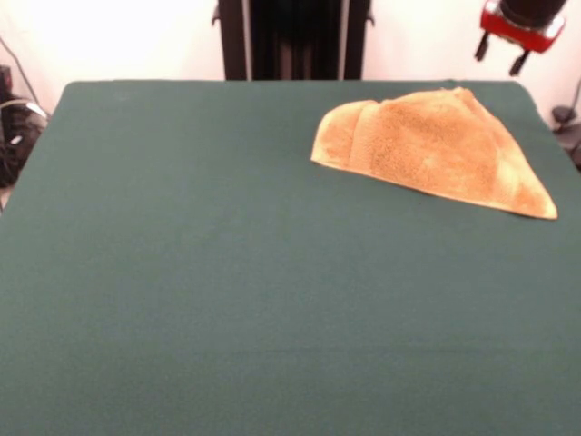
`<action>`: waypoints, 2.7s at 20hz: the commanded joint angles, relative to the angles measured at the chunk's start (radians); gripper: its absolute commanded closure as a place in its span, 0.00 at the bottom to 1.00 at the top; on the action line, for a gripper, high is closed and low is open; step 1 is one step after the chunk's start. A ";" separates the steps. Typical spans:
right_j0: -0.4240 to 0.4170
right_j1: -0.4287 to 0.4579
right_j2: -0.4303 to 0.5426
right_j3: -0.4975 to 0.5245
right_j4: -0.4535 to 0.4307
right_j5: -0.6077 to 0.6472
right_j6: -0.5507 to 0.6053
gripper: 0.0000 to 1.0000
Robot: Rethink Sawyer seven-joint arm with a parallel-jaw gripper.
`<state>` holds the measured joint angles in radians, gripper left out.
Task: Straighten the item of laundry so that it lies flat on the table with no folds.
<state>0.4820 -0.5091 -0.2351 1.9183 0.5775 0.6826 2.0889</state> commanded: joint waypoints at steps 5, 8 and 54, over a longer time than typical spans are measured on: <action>-0.057 -0.050 0.018 -0.126 -0.051 0.098 0.182 0.00; -0.105 -0.059 0.030 -0.151 -0.081 -0.001 0.084 0.00; -0.368 -0.072 0.250 -0.150 -0.449 -0.190 0.015 0.00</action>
<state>0.1312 -0.6190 -0.1316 1.7092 0.1684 0.5585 2.1010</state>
